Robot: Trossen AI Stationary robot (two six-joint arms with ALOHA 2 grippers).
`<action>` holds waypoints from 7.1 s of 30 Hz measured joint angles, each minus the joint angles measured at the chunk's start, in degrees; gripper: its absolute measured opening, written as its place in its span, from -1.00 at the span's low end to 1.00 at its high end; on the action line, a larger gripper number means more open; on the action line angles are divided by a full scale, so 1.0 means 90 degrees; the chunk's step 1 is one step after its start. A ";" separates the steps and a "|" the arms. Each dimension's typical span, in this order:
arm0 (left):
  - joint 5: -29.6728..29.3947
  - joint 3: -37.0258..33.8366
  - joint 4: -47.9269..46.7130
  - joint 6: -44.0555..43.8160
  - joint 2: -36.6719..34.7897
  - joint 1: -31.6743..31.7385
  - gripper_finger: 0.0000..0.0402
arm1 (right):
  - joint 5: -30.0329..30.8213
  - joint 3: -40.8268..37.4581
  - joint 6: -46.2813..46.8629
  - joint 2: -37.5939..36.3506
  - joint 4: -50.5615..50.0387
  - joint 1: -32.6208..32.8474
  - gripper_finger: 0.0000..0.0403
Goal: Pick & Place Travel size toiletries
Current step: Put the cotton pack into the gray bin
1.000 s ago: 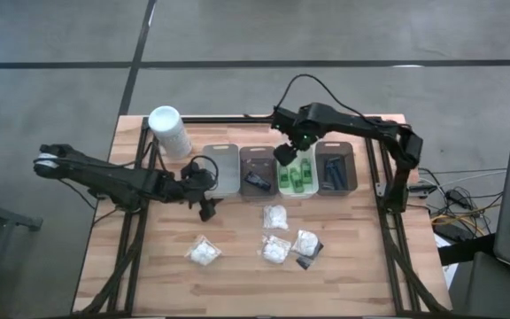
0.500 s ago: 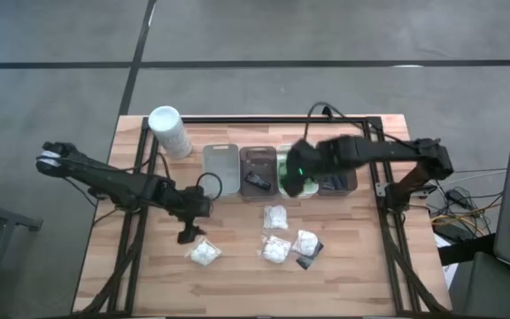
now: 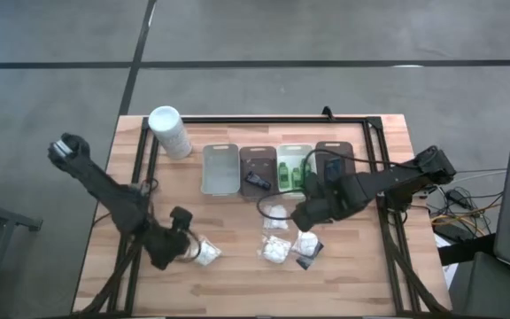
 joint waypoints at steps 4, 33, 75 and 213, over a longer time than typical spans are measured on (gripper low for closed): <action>0.0047 0.0002 0.0086 -0.0684 0.0532 -0.0583 0.48 | 0.0009 0.0000 0.0005 0.0007 -0.0032 -0.0004 0.32; -0.1711 0.0994 -0.0051 -0.2040 0.2771 -0.1114 -0.50 | 0.0286 0.0000 0.0079 0.0007 -0.0150 -0.0019 0.38; 0.0711 0.2480 -0.1579 -0.0471 -0.0222 0.6083 -1.00 | 0.0327 0.0000 0.0004 0.0007 -0.0104 -0.0004 0.32; 0.0715 0.5393 -0.0933 -0.1114 0.5772 0.2767 -0.20 | 0.1289 0.0000 0.2321 -0.0367 -0.0434 0.1704 0.81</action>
